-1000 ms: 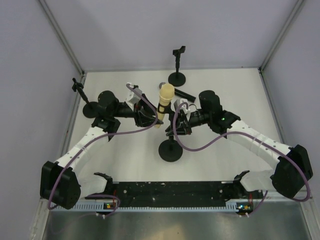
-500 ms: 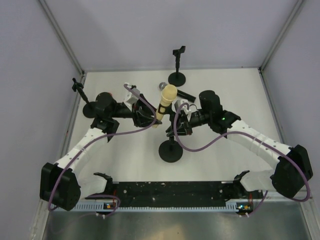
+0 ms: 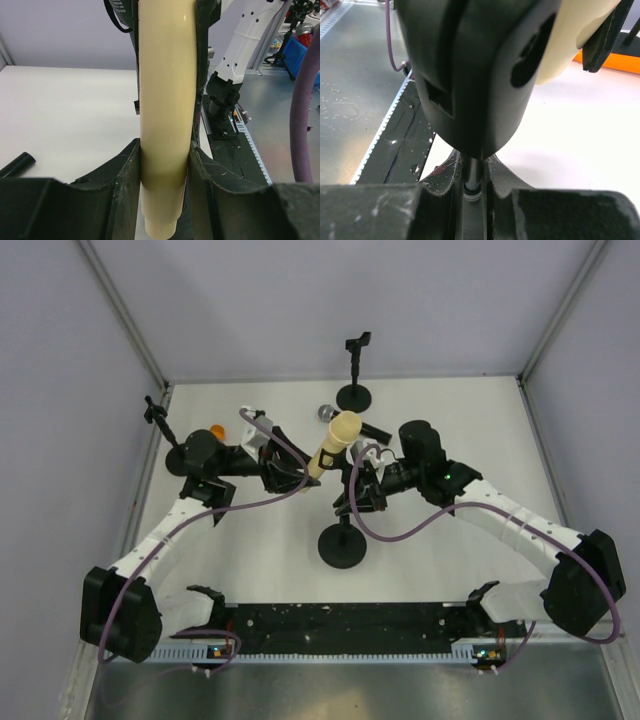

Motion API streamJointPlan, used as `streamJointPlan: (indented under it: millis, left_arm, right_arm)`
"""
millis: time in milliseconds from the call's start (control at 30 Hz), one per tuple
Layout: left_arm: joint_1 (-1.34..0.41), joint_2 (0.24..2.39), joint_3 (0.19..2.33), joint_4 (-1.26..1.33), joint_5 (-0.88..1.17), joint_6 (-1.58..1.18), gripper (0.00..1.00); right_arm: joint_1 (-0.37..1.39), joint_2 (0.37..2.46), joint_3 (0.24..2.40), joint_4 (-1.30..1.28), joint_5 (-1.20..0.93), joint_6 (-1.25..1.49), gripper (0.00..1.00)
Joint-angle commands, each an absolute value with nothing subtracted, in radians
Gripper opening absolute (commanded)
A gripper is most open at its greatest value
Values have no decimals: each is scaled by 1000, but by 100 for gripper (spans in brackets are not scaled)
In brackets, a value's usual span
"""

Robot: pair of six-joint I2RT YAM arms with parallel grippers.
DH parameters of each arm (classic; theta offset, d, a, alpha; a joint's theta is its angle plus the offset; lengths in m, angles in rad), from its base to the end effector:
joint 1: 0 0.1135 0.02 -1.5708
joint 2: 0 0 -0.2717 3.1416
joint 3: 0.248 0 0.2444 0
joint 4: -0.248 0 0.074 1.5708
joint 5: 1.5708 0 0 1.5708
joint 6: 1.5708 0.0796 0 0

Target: Remove the microphone from the stand

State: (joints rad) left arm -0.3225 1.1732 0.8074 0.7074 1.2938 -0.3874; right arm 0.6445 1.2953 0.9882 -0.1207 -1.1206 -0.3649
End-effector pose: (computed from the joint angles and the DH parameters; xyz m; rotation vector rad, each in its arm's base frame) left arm 0.2107 -0.1511 0.3674 1.1590 1.1556 -1.3416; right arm 0.1879 0.2309 0.3154 -1.5141 1.2310 1.2864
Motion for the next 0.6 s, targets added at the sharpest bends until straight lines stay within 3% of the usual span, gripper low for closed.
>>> streamJointPlan:
  millis: [0, 567]
  left_arm:
    - [-291, 1131, 818, 810, 1244, -455, 0]
    - [-252, 1111, 801, 917, 1232, -537, 0]
  right_arm:
    - [630, 1262, 986, -118, -1166, -411, 0]
    - [629, 1259, 985, -133, -1140, -436, 0]
